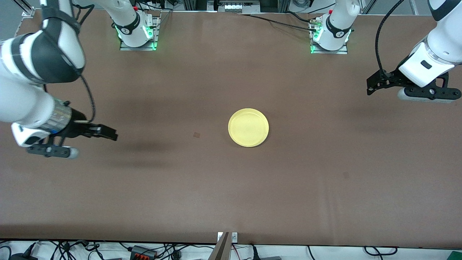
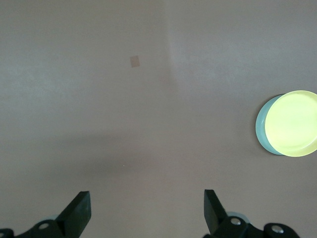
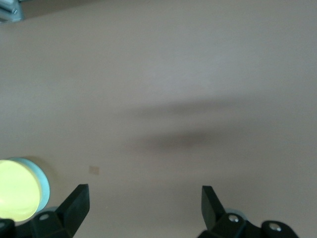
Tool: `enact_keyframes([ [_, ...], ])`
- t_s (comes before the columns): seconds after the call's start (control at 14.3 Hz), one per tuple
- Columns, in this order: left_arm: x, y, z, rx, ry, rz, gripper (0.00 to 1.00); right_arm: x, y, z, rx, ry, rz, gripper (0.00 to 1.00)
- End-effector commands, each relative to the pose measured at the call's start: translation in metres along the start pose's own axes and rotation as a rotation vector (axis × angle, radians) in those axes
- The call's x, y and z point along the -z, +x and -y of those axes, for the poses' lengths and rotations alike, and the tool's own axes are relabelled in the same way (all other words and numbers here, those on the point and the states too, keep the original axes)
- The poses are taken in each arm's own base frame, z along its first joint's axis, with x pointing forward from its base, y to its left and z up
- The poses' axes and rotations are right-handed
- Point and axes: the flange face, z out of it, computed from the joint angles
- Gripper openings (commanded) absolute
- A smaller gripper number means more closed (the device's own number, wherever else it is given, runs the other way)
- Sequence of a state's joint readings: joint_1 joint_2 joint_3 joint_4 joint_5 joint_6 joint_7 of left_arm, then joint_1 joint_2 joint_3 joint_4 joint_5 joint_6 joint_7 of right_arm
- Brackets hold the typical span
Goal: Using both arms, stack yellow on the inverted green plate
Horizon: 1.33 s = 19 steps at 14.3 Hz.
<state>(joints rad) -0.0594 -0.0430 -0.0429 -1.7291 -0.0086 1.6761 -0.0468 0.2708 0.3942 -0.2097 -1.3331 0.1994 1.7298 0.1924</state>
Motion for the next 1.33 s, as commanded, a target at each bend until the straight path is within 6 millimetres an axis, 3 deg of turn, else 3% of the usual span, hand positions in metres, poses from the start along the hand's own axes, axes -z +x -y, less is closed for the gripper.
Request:
enact_keyframes([
  [0.0,0.008,-0.003,-0.001,-0.024,-0.006,0.003,1.00,0.042,-0.005,-0.032,0.025,-0.056,-0.055,1.00],
  [0.21,0.008,-0.003,-0.001,-0.019,-0.008,0.003,1.00,0.086,-0.015,-0.075,0.030,-0.079,-0.109,1.00],
  [0.42,0.008,-0.003,0.001,-0.016,-0.008,0.004,1.00,0.112,-0.027,-0.119,0.055,-0.083,-0.130,1.00],
  [0.56,0.008,-0.003,0.000,-0.013,-0.008,0.004,1.00,0.117,-0.034,-0.137,0.047,-0.080,-0.104,1.00],
  [0.84,0.008,-0.003,0.000,-0.019,-0.008,0.004,1.00,0.122,-0.041,-0.130,0.068,-0.111,-0.086,1.00],
  [1.26,0.008,-0.003,-0.001,-0.013,-0.008,0.004,1.00,0.106,-0.064,-0.125,0.095,-0.147,-0.019,1.00],
])
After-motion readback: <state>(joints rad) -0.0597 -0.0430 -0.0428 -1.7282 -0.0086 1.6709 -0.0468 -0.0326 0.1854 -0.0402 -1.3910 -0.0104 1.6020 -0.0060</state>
